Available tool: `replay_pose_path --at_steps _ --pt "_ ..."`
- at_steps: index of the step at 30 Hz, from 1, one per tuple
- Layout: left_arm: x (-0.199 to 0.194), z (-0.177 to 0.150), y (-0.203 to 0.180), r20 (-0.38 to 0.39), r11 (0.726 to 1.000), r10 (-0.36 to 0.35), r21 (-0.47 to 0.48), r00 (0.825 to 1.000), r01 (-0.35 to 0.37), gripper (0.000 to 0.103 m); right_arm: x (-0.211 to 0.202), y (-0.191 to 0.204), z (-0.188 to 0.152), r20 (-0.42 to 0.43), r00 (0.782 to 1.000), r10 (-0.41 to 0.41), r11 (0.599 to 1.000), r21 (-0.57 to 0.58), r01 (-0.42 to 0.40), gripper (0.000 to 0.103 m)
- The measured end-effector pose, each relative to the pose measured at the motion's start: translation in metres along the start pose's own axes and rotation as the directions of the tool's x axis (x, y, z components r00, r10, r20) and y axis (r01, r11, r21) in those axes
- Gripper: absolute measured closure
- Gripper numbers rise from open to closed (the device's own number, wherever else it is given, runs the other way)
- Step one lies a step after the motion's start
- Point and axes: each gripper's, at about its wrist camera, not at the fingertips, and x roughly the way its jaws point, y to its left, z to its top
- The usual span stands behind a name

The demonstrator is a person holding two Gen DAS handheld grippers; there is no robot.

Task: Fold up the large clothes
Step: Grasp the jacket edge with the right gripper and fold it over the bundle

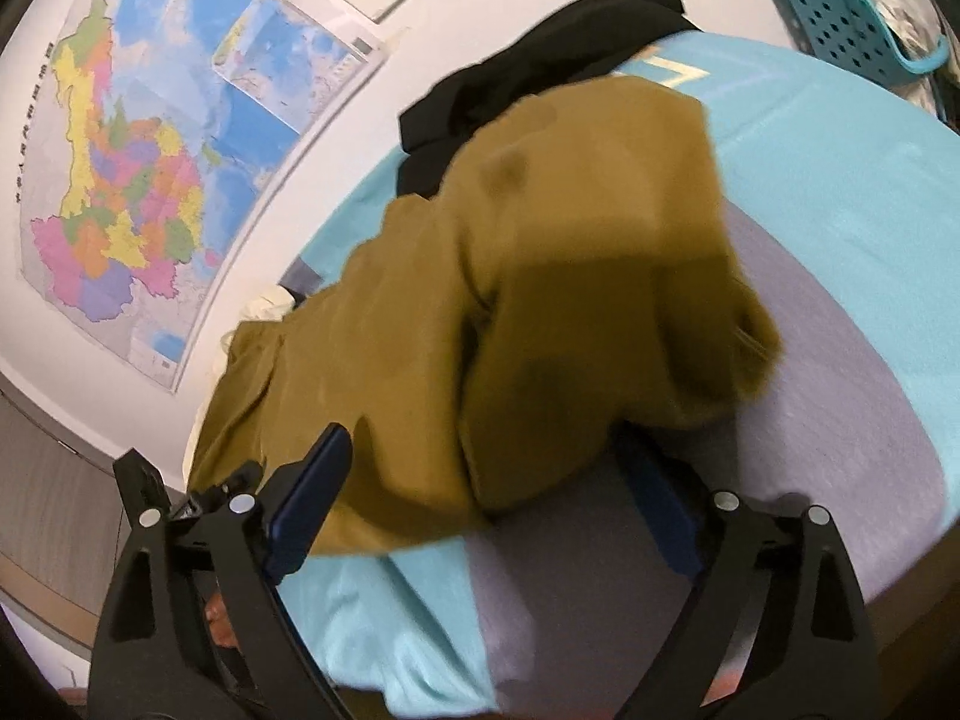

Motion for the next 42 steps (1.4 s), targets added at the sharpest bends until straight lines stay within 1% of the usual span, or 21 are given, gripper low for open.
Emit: replay_pose_path --at_steps 2,3,5,7,10,12,15,17,18,19,21,24,27,30,32,34,35,37,39,41,42 --pt "0.000 0.000 0.000 0.000 1.000 -0.003 0.000 1.000 0.003 0.018 0.002 0.008 -0.004 0.007 1.000 -0.025 0.999 -0.048 0.026 0.013" --pt "0.000 0.000 0.000 -0.002 1.000 -0.005 -0.001 1.000 0.005 0.018 0.005 0.009 -0.004 0.007 1.000 -0.024 0.998 -0.051 0.024 0.013" --pt "0.000 0.001 0.000 -0.006 1.000 -0.010 -0.002 1.000 0.010 0.018 0.015 0.014 0.001 0.012 1.000 0.016 0.999 -0.035 -0.016 0.013" --pt "-0.001 0.001 0.000 -0.009 1.000 -0.011 0.005 1.000 0.011 0.018 0.027 0.019 0.010 0.035 0.999 0.027 0.998 -0.051 -0.025 0.010" --pt "-0.001 0.001 -0.001 -0.013 1.000 -0.008 0.015 1.000 0.008 0.019 0.037 0.022 0.021 0.076 0.997 0.034 0.999 -0.041 -0.031 0.010" --pt "0.000 0.002 -0.002 -0.018 1.000 0.003 0.021 1.000 -0.003 0.019 0.038 0.024 0.026 0.099 0.994 0.047 0.999 -0.029 -0.044 0.010" --pt "0.002 0.002 -0.007 -0.023 0.999 0.039 0.036 0.999 -0.039 0.018 0.043 0.023 0.029 0.096 0.994 0.048 0.999 -0.015 -0.047 0.011" --pt "0.005 0.004 -0.010 -0.028 0.997 0.060 0.045 0.998 -0.059 0.018 0.044 0.022 0.031 0.091 0.996 0.018 1.000 -0.020 -0.016 0.022" --pt "0.006 0.005 -0.011 -0.028 0.997 0.068 0.045 0.997 -0.066 0.017 0.043 0.020 0.033 0.087 0.996 0.018 1.000 -0.018 -0.017 0.030" --pt "0.006 0.005 -0.011 -0.027 0.997 0.070 0.042 0.997 -0.068 0.017 0.042 0.018 0.034 0.083 0.996 0.029 1.000 -0.014 -0.028 0.036" --pt "0.008 0.006 -0.012 -0.024 0.996 0.074 0.048 0.997 -0.072 0.017 0.041 0.015 0.037 0.080 0.996 0.042 0.999 -0.006 -0.042 0.041" --pt "0.008 0.007 -0.012 -0.017 0.994 0.087 0.063 0.996 -0.085 0.020 0.042 0.017 0.038 0.088 0.995 0.048 0.999 -0.009 -0.047 0.041" --pt "0.010 0.008 -0.014 -0.014 0.992 0.098 0.080 0.995 -0.097 0.022 0.044 0.015 0.039 0.092 0.992 0.082 0.995 0.041 -0.086 0.029" --pt "0.012 0.010 -0.013 -0.020 0.992 0.089 0.089 0.996 -0.087 0.021 0.047 0.023 0.038 0.098 0.994 0.050 0.999 0.015 -0.052 0.027" --pt "0.013 0.010 -0.013 -0.017 0.994 0.078 0.084 0.997 -0.076 0.019 0.049 0.027 0.037 0.102 0.994 0.031 0.999 -0.009 -0.030 0.027" --pt "0.013 0.010 -0.014 -0.015 0.992 0.083 0.092 0.996 -0.082 0.019 0.047 0.026 0.038 0.102 0.994 0.027 1.000 -0.010 -0.026 0.038" --pt "0.014 0.011 -0.014 -0.013 0.992 0.089 0.093 0.996 -0.087 0.019 0.047 0.026 0.039 0.098 0.995 0.028 1.000 -0.016 -0.026 0.040" --pt "0.014 0.011 -0.015 -0.013 0.991 0.094 0.093 0.995 -0.092 0.022 0.046 0.025 0.039 0.092 0.995 0.032 0.999 -0.026 -0.030 0.051" --pt "0.013 0.012 -0.016 -0.017 0.992 0.085 0.097 0.996 -0.083 0.032 0.043 0.026 0.040 0.096 0.994 0.048 0.998 -0.033 -0.045 0.058" --pt "0.013 0.012 -0.016 -0.020 0.992 0.078 0.100 0.997 -0.075 0.037 0.044 0.027 0.041 0.093 0.994 0.062 0.998 -0.031 -0.059 0.058" --pt "0.013 0.012 -0.016 -0.020 0.992 0.076 0.101 0.997 -0.073 0.038 0.045 0.024 0.042 0.081 0.994 0.077 0.997 -0.017 -0.076 0.057"
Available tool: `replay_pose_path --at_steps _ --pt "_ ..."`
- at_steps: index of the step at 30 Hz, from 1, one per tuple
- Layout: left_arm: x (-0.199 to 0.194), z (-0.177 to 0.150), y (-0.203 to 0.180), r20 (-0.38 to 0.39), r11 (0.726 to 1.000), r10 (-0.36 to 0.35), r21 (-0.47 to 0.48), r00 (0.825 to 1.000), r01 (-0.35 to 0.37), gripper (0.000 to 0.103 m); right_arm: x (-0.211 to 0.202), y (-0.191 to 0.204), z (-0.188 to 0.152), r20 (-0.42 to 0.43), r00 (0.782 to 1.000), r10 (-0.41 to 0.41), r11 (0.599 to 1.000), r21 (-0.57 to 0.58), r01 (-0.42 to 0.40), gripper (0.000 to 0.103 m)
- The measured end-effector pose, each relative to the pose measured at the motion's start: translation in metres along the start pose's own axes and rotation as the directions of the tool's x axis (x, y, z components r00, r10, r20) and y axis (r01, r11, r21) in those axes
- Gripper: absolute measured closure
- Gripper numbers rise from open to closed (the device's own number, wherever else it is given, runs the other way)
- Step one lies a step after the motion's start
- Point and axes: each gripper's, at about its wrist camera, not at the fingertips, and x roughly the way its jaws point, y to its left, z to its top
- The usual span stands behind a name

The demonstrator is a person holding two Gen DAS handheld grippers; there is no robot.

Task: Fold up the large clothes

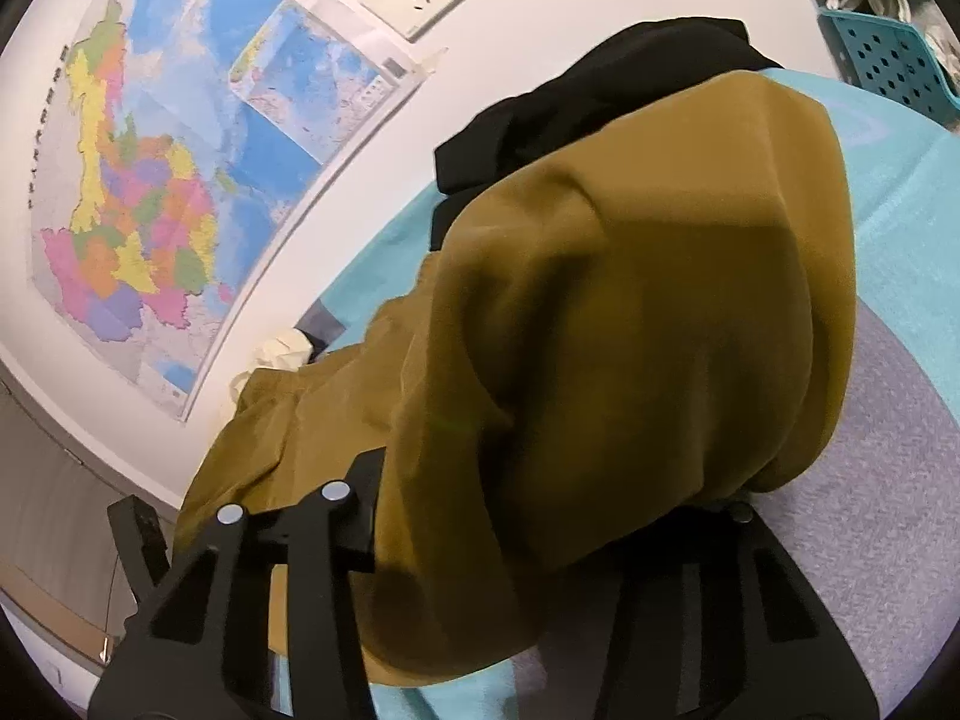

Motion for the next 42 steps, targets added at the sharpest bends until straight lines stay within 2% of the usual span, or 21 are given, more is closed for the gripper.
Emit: replay_pose_path --at_steps 4,6,8,9,10,13,16,18,23,25,26,28,29,32,33,34,36,37,38,40,42 --pt "0.001 0.001 0.002 0.000 1.000 -0.009 -0.006 1.000 0.009 0.037 0.004 -0.010 0.005 -0.029 0.996 0.084 0.994 0.066 -0.082 0.041" --pt "0.003 0.002 0.002 -0.006 0.999 -0.037 -0.007 0.999 0.037 0.029 0.006 -0.010 0.008 -0.034 0.995 0.097 0.993 0.073 -0.095 0.037" --pt "0.003 0.003 0.001 -0.004 0.999 -0.045 -0.007 0.999 0.045 0.027 0.007 -0.006 0.008 -0.038 0.995 0.087 0.995 0.049 -0.086 0.034" --pt "0.003 0.003 0.000 -0.004 0.999 -0.043 -0.006 0.999 0.043 0.026 0.008 -0.004 0.008 -0.038 0.996 0.080 0.996 0.042 -0.078 0.035" --pt "0.004 0.004 0.000 -0.003 0.999 -0.040 -0.009 0.999 0.040 0.026 0.008 -0.003 0.008 -0.036 0.998 0.061 0.998 0.030 -0.060 0.043" --pt "0.003 0.005 0.001 0.004 1.000 -0.012 -0.020 1.000 0.012 0.037 0.007 -0.006 0.007 -0.038 0.998 0.043 0.999 0.013 -0.043 0.056" --pt "0.000 0.007 0.002 0.007 1.000 -0.008 -0.028 1.000 0.009 0.051 0.005 0.000 0.006 -0.040 0.998 0.039 0.999 -0.018 -0.040 0.064" --pt "-0.005 0.008 -0.001 0.014 1.000 -0.008 -0.014 1.000 0.008 0.062 0.002 0.002 0.008 -0.039 0.998 0.053 0.998 -0.023 -0.054 0.069" --pt "-0.027 0.013 -0.004 0.047 0.999 -0.037 0.018 0.998 0.036 0.067 -0.024 0.017 0.014 -0.023 0.992 0.126 0.991 -0.052 -0.127 0.074" --pt "-0.033 0.013 0.000 0.042 0.997 -0.073 0.022 0.996 0.072 0.062 -0.029 0.018 0.013 -0.048 0.992 0.114 0.991 -0.062 -0.117 0.072" --pt "-0.028 0.013 0.005 0.020 0.996 -0.085 0.015 0.996 0.085 0.056 -0.028 0.017 0.012 -0.063 0.994 0.092 0.994 -0.059 -0.096 0.072" --pt "-0.014 0.012 0.015 -0.024 0.995 -0.098 -0.019 0.995 0.098 0.052 -0.018 0.008 0.008 -0.111 0.993 0.046 0.997 -0.060 -0.053 0.064" --pt "-0.003 0.012 0.021 -0.059 0.993 -0.109 -0.049 0.992 0.106 0.047 -0.013 0.000 0.006 -0.126 0.991 0.039 0.999 -0.021 -0.042 0.062" --pt "0.002 0.012 0.021 -0.036 0.992 -0.122 -0.040 0.992 0.121 0.039 -0.004 -0.011 0.005 -0.130 0.990 0.046 0.999 0.012 -0.045 0.051" --pt "0.003 0.012 0.019 -0.037 0.990 -0.138 -0.026 0.990 0.137 0.026 -0.001 -0.011 0.005 -0.131 0.990 0.053 0.999 0.020 -0.051 0.046" --pt "0.006 0.013 0.015 -0.038 0.988 -0.154 -0.008 0.987 0.154 0.023 0.001 -0.010 0.005 -0.136 0.989 0.055 0.998 0.014 -0.054 0.038" --pt "0.007 0.014 0.010 -0.033 0.992 -0.129 0.003 0.991 0.129 0.023 0.007 -0.008 0.006 -0.135 0.990 0.049 0.999 -0.011 -0.051 0.034" --pt "0.009 0.015 0.007 -0.035 0.993 -0.113 0.015 0.993 0.114 0.023 0.010 -0.008 0.007 -0.129 0.990 0.049 0.999 -0.014 -0.051 0.034" --pt "0.010 0.016 0.006 -0.036 0.995 -0.099 0.014 0.994 0.100 0.028 0.011 -0.008 0.008 -0.122 0.992 0.044 0.999 -0.019 -0.047 0.038" --pt "0.011 0.018 0.005 -0.040 0.998 -0.060 0.011 0.997 0.061 0.042 0.009 -0.011 0.010 -0.114 0.993 0.044 0.999 -0.028 -0.047 0.057" --pt "0.008 0.019 0.005 -0.038 0.999 -0.045 0.001 0.998 0.045 0.054 0.007 -0.009 0.009 -0.111 0.993 0.045 0.998 -0.047 -0.050 0.064"
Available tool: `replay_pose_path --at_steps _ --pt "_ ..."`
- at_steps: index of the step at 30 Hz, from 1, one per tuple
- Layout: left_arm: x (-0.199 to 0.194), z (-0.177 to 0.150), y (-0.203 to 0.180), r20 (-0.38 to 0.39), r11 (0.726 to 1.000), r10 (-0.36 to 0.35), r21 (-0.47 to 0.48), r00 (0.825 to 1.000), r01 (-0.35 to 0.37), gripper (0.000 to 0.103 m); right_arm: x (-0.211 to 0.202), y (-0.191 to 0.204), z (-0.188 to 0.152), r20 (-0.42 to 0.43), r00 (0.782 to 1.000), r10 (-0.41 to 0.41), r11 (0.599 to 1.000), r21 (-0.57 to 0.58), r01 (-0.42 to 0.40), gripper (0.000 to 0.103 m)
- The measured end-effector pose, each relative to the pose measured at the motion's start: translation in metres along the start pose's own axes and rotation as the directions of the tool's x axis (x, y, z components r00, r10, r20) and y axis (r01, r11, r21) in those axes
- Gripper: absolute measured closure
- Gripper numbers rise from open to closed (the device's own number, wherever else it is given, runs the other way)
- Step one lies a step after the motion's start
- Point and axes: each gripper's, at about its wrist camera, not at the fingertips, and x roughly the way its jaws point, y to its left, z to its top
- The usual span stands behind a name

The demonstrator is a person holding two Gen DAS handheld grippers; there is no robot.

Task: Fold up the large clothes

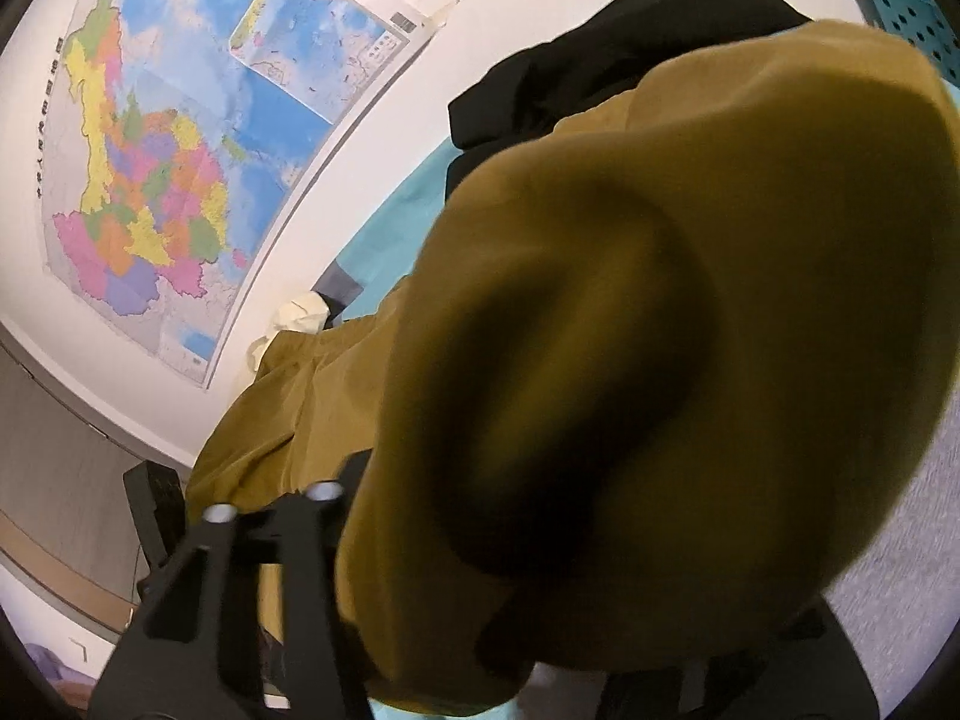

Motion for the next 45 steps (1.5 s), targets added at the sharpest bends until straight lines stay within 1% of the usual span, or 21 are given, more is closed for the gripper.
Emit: replay_pose_path --at_steps 1,3,6,8,12,15,18,23,26,29,30,31,33,35,36,39,41,42,44,45 --pt "-0.001 0.000 -0.002 0.002 1.000 0.013 0.007 1.000 -0.013 0.056 -0.002 0.003 0.001 0.001 1.000 0.004 1.000 -0.015 -0.004 0.068" --pt "-0.006 0.000 -0.006 0.017 0.999 0.029 0.026 0.999 -0.029 0.064 -0.007 0.007 0.003 0.012 1.000 0.021 1.000 -0.023 -0.020 0.072" --pt "-0.012 0.004 -0.009 0.027 0.999 0.030 0.036 0.999 -0.031 0.066 -0.013 0.015 0.005 0.024 0.999 0.028 0.999 -0.046 -0.026 0.074" --pt "-0.015 0.007 -0.008 0.032 0.999 0.018 0.037 0.999 -0.019 0.067 -0.018 0.019 0.007 0.029 0.999 0.030 0.998 -0.060 -0.029 0.075" --pt "-0.027 0.013 -0.013 0.055 0.997 0.012 0.069 0.998 -0.016 0.069 -0.033 0.031 0.012 0.040 0.998 0.041 0.994 -0.106 -0.036 0.077" --pt "-0.039 0.021 -0.015 0.085 0.996 -0.007 0.086 0.996 0.000 0.070 -0.043 0.041 0.019 0.058 0.997 0.048 0.988 -0.150 -0.039 0.078" --pt "-0.053 0.032 -0.019 0.115 0.994 -0.024 0.110 0.993 0.011 0.070 -0.054 0.057 0.028 0.078 0.995 0.062 0.979 -0.199 -0.045 0.078" --pt "-0.082 0.061 -0.024 0.171 0.988 -0.043 0.155 0.984 0.016 0.072 -0.069 0.094 0.054 0.111 0.989 0.100 0.954 -0.293 -0.063 0.079" --pt "-0.110 0.080 -0.023 0.244 0.984 -0.050 0.179 0.969 0.006 0.072 -0.079 0.125 0.069 0.144 0.979 0.145 0.927 -0.365 -0.083 0.079" --pt "-0.142 0.102 -0.011 0.320 0.984 -0.056 0.176 0.946 -0.001 0.072 -0.082 0.154 0.082 0.164 0.967 0.197 0.896 -0.430 -0.110 0.079" --pt "-0.155 0.110 -0.004 0.352 0.985 -0.052 0.171 0.934 -0.010 0.072 -0.080 0.167 0.087 0.168 0.960 0.224 0.880 -0.458 -0.125 0.079" --pt "-0.166 0.117 0.002 0.378 0.986 -0.043 0.164 0.925 -0.021 0.072 -0.078 0.173 0.090 0.167 0.955 0.245 0.873 -0.466 -0.143 0.079" --pt "-0.183 0.129 0.015 0.425 0.986 -0.018 0.157 0.905 -0.054 0.072 -0.065 0.195 0.099 0.154 0.944 0.293 0.847 -0.499 -0.181 0.079" --pt "-0.196 0.144 0.035 0.467 0.987 0.040 0.118 0.883 -0.107 0.072 -0.045 0.213 0.106 0.133 0.934 0.333 0.828 -0.515 -0.222 0.079" --pt "-0.201 0.148 0.043 0.478 0.987 0.058 0.106 0.876 -0.124 0.072 -0.032 0.223 0.109 0.121 0.930 0.348 0.818 -0.524 -0.238 0.079" --pt "-0.214 0.167 0.076 0.511 0.978 0.163 0.030 0.844 -0.207 0.072 0.013 0.251 0.116 0.072 0.916 0.395 0.791 -0.533 -0.299 0.079" --pt "-0.224 0.177 0.103 0.523 0.963 0.242 -0.024 0.818 -0.270 0.072 0.036 0.264 0.118 0.043 0.906 0.420 0.779 -0.529 -0.336 0.079" --pt "-0.227 0.180 0.112 0.526 0.955 0.266 -0.032 0.808 -0.293 0.072 0.050 0.271 0.118 0.030 0.904 0.427 0.770 -0.535 -0.347 0.079" --pt "-0.232 0.189 0.138 0.530 0.938 0.327 -0.078 0.782 -0.339 0.072 0.075 0.286 0.111 0.001 0.894 0.447 0.756 -0.535 -0.377 0.079" --pt "-0.235 0.195 0.149 0.528 0.930 0.350 -0.096 0.774 -0.355 0.072 0.090 0.294 0.108 -0.012 0.890 0.456 0.748 -0.536 -0.391 0.079"
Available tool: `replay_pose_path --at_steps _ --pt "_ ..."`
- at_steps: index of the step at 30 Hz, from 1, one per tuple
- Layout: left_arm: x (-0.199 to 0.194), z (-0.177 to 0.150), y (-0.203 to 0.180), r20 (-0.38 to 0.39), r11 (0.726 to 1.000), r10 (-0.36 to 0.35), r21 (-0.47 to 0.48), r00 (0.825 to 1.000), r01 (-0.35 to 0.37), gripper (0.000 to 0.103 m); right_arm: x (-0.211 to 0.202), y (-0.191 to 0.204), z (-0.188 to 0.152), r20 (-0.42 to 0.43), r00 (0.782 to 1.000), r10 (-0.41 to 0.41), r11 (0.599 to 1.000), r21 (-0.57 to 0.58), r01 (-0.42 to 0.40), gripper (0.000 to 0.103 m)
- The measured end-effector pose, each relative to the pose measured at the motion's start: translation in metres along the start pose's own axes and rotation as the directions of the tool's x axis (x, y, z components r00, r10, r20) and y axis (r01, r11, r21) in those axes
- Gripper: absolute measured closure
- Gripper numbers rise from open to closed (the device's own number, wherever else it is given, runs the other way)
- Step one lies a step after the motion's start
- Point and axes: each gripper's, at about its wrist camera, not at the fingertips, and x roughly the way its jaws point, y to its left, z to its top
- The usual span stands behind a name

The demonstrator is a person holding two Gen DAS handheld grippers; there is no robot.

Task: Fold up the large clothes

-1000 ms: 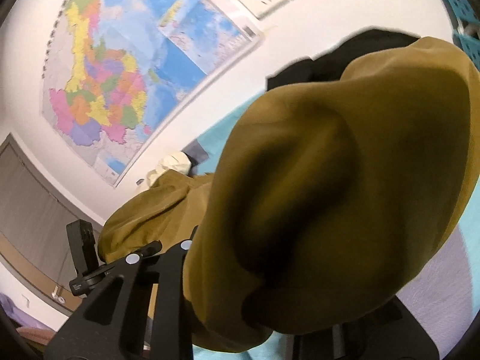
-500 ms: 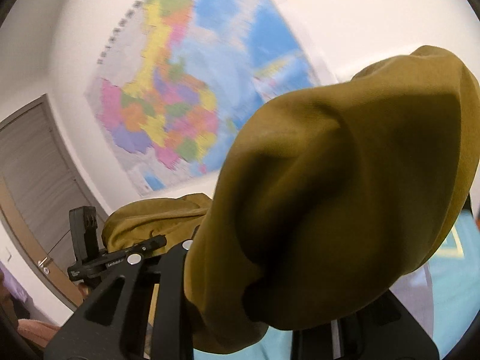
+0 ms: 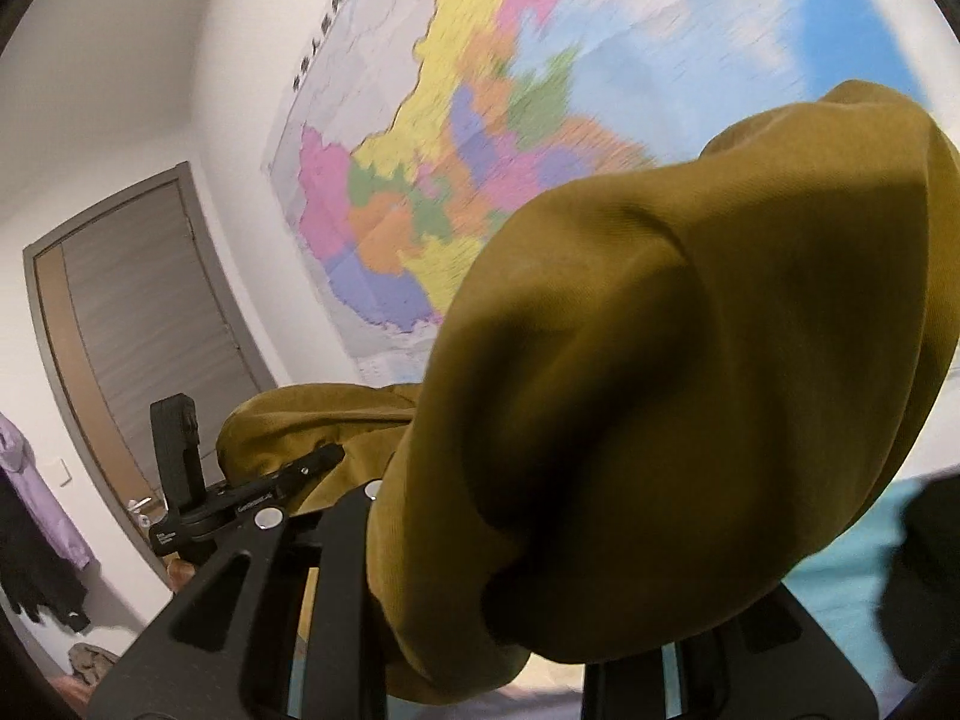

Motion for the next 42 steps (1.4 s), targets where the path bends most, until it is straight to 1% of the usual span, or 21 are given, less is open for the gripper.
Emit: replay_pose_path --at_steps 7,12,14,17,19,21,24,25,26,28,29,32,33,34,36,37,38,39,40,41,42 --pt "0.026 0.011 0.075 0.014 0.987 0.157 -0.039 0.988 -0.156 0.073 0.068 -0.001 -0.021 -0.042 0.996 0.082 0.997 0.013 -0.081 0.079" --pt "0.058 0.006 0.128 -0.015 0.970 0.231 -0.072 0.973 -0.231 0.073 0.102 -0.006 -0.055 -0.113 0.988 0.105 0.995 0.012 -0.104 0.079" --pt "0.080 -0.007 0.153 -0.047 0.960 0.255 -0.106 0.966 -0.259 0.073 0.115 -0.010 -0.074 -0.155 0.983 0.096 0.995 0.004 -0.097 0.079" --pt "0.113 -0.038 0.175 -0.128 0.946 0.292 -0.109 0.948 -0.306 0.073 0.134 -0.032 -0.115 -0.276 0.957 0.095 0.995 0.067 -0.080 0.076" --pt "0.142 -0.073 0.189 -0.235 0.935 0.313 -0.094 0.920 -0.342 0.073 0.140 -0.045 -0.141 -0.380 0.922 0.071 0.996 0.080 -0.043 0.063" --pt "0.153 -0.096 0.199 -0.281 0.927 0.321 -0.103 0.904 -0.361 0.072 0.128 -0.058 -0.160 -0.436 0.897 0.073 0.995 0.089 -0.037 0.055" --pt "0.148 -0.113 0.211 -0.294 0.927 0.299 -0.138 0.908 -0.350 0.068 0.094 -0.070 -0.163 -0.457 0.880 0.128 0.990 0.111 -0.087 0.047" --pt "0.147 -0.114 0.213 -0.299 0.927 0.297 -0.139 0.907 -0.349 0.068 0.082 -0.075 -0.162 -0.451 0.882 0.136 0.989 0.118 -0.092 0.038" --pt "0.144 -0.116 0.216 -0.304 0.927 0.291 -0.144 0.907 -0.345 0.067 0.065 -0.081 -0.158 -0.443 0.888 0.124 0.990 0.112 -0.082 0.034" --pt "0.140 -0.119 0.220 -0.316 0.928 0.283 -0.148 0.906 -0.341 0.066 0.041 -0.091 -0.147 -0.429 0.894 0.133 0.989 0.110 -0.094 0.031" --pt "0.140 -0.120 0.219 -0.320 0.928 0.281 -0.149 0.905 -0.341 0.065 0.026 -0.097 -0.143 -0.418 0.902 0.106 0.993 0.097 -0.072 0.031" --pt "0.139 -0.121 0.223 -0.330 0.929 0.277 -0.150 0.903 -0.339 0.063 0.019 -0.109 -0.118 -0.355 0.934 -0.040 0.998 0.037 0.057 0.030" --pt "0.139 -0.118 0.219 -0.331 0.929 0.273 -0.155 0.903 -0.337 0.061 0.036 -0.112 -0.100 -0.331 0.942 -0.054 0.996 0.050 0.075 0.029" --pt "0.138 -0.119 0.217 -0.331 0.929 0.269 -0.157 0.904 -0.334 0.059 0.034 -0.125 -0.094 -0.319 0.947 -0.037 0.994 0.089 0.069 0.026" --pt "0.132 -0.118 0.214 -0.338 0.931 0.260 -0.162 0.904 -0.328 0.053 0.045 -0.134 -0.093 -0.357 0.933 -0.037 0.991 0.108 0.080 0.025" --pt "0.129 -0.118 0.211 -0.336 0.931 0.259 -0.162 0.905 -0.327 0.053 0.084 -0.131 -0.094 -0.363 0.931 -0.040 0.992 0.098 0.081 0.034" --pt "0.127 -0.117 0.210 -0.336 0.932 0.262 -0.156 0.905 -0.328 0.053 0.095 -0.130 -0.098 -0.373 0.928 -0.003 0.995 0.090 0.040 0.048" --pt "0.124 -0.117 0.207 -0.331 0.933 0.268 -0.144 0.905 -0.329 0.053 0.111 -0.112 -0.108 -0.379 0.925 0.018 0.995 0.095 0.020 0.087" --pt "0.123 -0.118 0.206 -0.329 0.932 0.276 -0.137 0.903 -0.335 0.052 0.114 -0.107 -0.106 -0.369 0.929 0.020 0.995 0.097 0.017 0.099" --pt "0.124 -0.118 0.206 -0.337 0.930 0.284 -0.133 0.898 -0.344 0.051 0.111 -0.099 -0.103 -0.336 0.942 0.022 0.998 0.070 0.002 0.100" --pt "0.126 -0.119 0.207 -0.347 0.927 0.290 -0.130 0.892 -0.352 0.052 0.122 -0.065 -0.102 -0.305 0.952 0.012 0.999 0.037 -0.001 0.101"
